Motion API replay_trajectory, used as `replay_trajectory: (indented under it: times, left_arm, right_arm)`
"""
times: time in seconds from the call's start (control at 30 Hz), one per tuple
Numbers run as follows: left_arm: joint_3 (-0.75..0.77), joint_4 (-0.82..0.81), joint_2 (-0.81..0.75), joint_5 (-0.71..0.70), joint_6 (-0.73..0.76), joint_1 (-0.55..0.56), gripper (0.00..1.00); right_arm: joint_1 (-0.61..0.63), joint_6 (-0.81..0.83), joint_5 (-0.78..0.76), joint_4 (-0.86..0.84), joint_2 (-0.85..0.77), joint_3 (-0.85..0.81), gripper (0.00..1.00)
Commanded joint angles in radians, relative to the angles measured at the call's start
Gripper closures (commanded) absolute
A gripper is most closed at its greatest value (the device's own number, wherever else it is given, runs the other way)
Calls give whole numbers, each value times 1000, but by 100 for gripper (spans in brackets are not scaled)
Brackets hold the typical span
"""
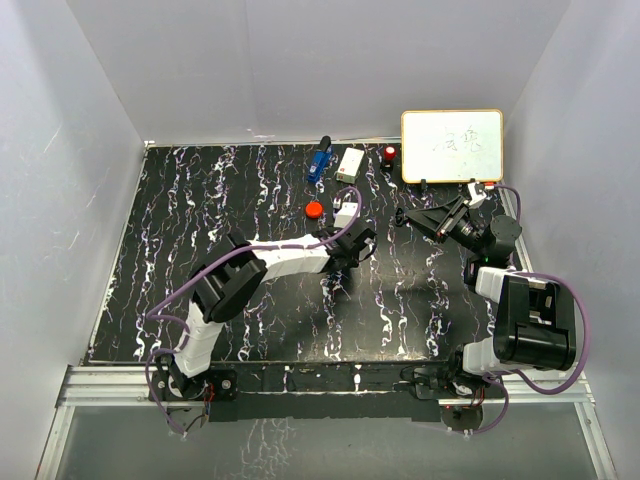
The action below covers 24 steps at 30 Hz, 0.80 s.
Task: Insert the wireless bluetooth earbuds into the charging case
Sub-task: Pick up the earbud from the center of the board.
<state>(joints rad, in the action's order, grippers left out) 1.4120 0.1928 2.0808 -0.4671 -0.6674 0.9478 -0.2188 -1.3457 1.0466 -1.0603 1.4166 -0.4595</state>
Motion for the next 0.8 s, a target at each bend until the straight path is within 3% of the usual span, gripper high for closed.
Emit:
replay_trajectory:
  times: [0.0, 0.53, 0.77]
  left_arm:
    - [-16, 123, 45, 4, -9, 2, 66]
    - [21, 144, 91, -1, 14, 9, 69]
    - [18, 149, 94, 5, 12, 11, 75]
  right_arm:
    - [-8, -7, 7, -78, -3, 10, 100]
    - [-8, -3, 8, -81, 4, 15, 100]
    - [-11, -4, 9, -84, 7, 16, 100]
